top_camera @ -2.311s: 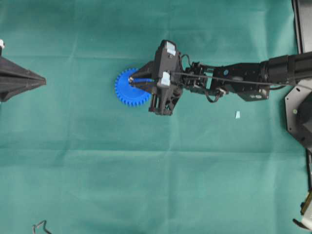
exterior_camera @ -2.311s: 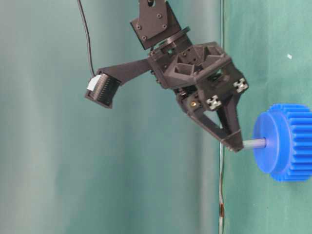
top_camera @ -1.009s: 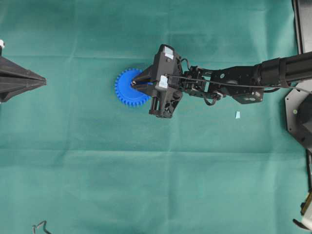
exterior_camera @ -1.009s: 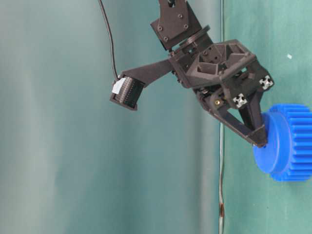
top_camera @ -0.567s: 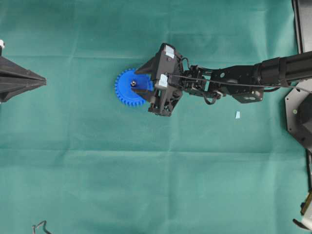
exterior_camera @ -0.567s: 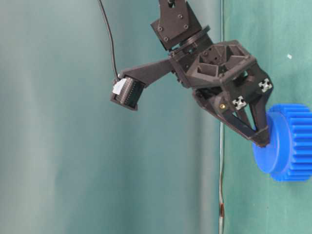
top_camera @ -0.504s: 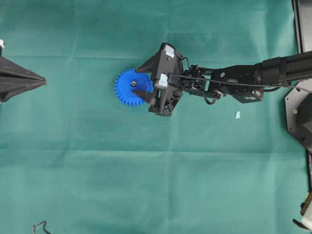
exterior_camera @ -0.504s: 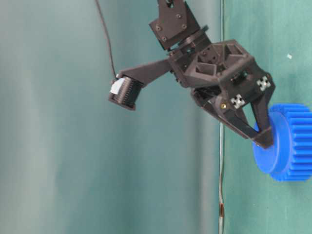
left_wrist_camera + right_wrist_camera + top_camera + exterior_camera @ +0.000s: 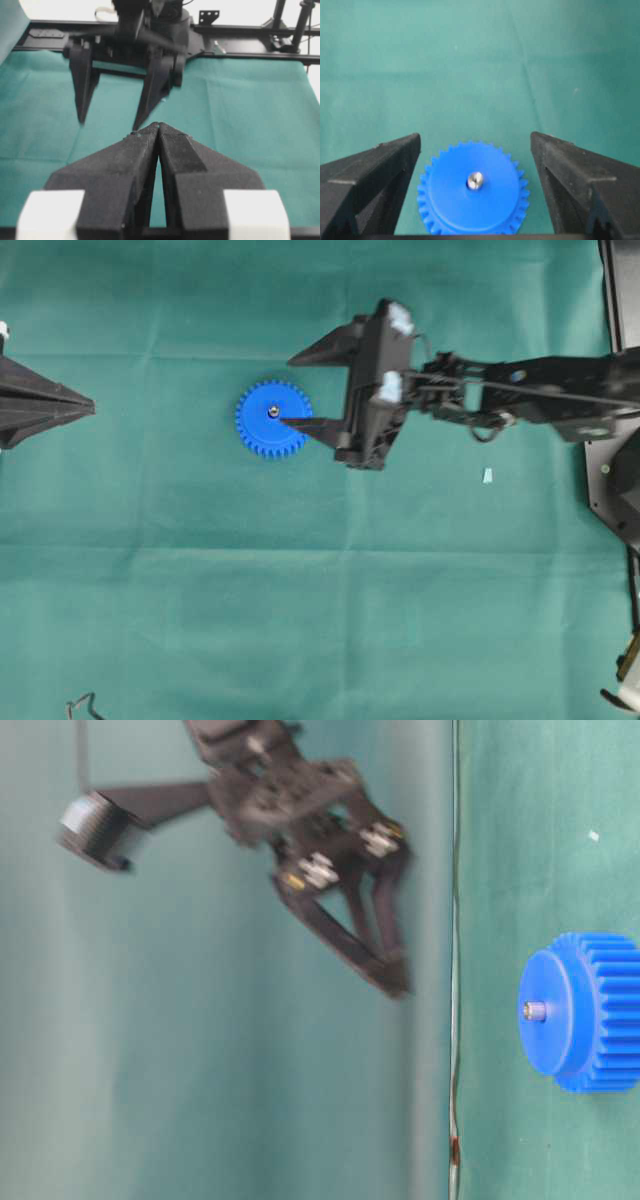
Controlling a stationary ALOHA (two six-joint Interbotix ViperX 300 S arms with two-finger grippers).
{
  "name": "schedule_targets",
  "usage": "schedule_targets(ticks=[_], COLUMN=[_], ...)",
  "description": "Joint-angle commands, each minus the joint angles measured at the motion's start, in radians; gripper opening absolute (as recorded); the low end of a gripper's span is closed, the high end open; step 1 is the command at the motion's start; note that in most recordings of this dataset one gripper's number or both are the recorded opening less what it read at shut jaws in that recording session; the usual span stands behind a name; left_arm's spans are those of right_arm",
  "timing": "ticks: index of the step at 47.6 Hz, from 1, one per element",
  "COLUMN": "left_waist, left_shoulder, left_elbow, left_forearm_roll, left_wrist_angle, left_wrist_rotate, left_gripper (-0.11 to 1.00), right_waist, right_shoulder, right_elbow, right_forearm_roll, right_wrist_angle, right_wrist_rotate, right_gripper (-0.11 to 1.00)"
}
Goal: Insert the shaft into the center hole of the gear.
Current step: 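Open the right gripper and withdraw it up and to the right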
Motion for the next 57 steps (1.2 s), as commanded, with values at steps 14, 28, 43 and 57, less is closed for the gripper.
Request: schedule_targets(ticks=[14, 28, 43, 57], left_waist=[0.002, 0.002, 0.002, 0.002], left_shoulder=[0.008, 0.008, 0.008, 0.008], left_elbow=[-0.023, -0.023, -0.021, -0.023], left_forearm_roll=[0.003, 0.003, 0.003, 0.003], left_wrist_angle=[-0.006, -0.005, -0.006, -0.006], left_wrist_rotate=[0.000, 0.002, 0.002, 0.002], left_gripper=[0.00, 0.00, 0.00, 0.00], right_waist=[0.002, 0.003, 0.008, 0.009], right_shoulder=[-0.158, -0.337, -0.603, -0.704], right_elbow=[0.064, 0.179, 0.310, 0.356], right_forearm_roll=[0.000, 0.000, 0.006, 0.009], right_wrist_angle=[-0.006, -0.006, 0.044, 0.097], right_wrist_rotate=[-0.009, -0.008, -0.002, -0.002], right_gripper=[0.93, 0.93, 0.93, 0.93])
